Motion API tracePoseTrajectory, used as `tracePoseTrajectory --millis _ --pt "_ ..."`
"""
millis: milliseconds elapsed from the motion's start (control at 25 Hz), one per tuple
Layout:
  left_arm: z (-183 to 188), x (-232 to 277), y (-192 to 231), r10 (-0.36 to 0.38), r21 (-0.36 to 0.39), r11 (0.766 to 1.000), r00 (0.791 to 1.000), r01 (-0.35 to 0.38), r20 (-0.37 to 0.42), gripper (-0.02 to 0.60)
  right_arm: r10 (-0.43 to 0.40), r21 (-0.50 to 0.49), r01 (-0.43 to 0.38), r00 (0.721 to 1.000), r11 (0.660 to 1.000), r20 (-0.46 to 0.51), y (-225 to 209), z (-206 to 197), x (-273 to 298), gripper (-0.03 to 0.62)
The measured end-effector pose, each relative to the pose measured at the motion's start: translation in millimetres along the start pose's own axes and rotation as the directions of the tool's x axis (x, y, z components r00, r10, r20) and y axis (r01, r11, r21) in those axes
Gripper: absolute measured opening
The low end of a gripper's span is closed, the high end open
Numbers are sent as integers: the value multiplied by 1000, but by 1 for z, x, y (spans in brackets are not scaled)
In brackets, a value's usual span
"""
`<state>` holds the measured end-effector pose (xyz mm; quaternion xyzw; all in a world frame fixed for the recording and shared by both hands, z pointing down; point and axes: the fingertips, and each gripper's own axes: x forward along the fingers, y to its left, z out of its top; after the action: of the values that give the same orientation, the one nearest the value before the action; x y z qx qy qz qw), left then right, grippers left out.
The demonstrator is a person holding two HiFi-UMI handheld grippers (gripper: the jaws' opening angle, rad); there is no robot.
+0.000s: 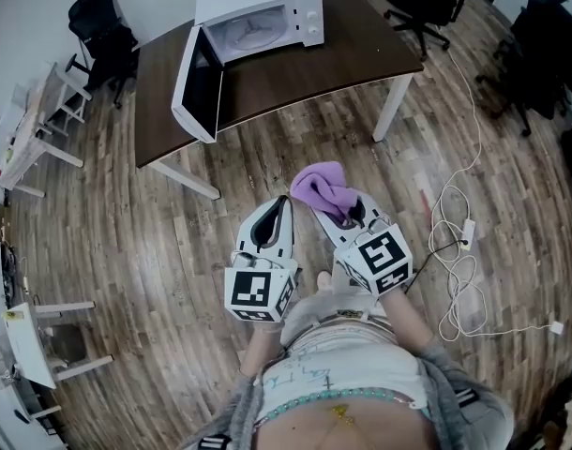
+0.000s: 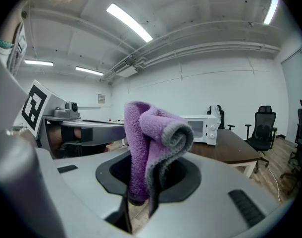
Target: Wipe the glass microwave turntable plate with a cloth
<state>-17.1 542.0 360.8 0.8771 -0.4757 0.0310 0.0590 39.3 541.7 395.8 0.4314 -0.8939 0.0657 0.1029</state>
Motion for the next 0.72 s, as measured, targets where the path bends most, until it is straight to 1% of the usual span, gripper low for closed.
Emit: tracePoseTrajectory --millis 160,360,720 --pt "2 13 14 13 -6 1000 1000 -13 3 11 21 2 -21 1000 1000 -4 -8 3 20 109" --pt "8 37 39 48 -15 999 999 -48 4 11 72 -2 -72 997 997 1 -21 14 55 108" --pt "26 99 72 90 -9 996 996 -90 -8 11 142 -22 -142 990 990 -2 -62 38 107 109"
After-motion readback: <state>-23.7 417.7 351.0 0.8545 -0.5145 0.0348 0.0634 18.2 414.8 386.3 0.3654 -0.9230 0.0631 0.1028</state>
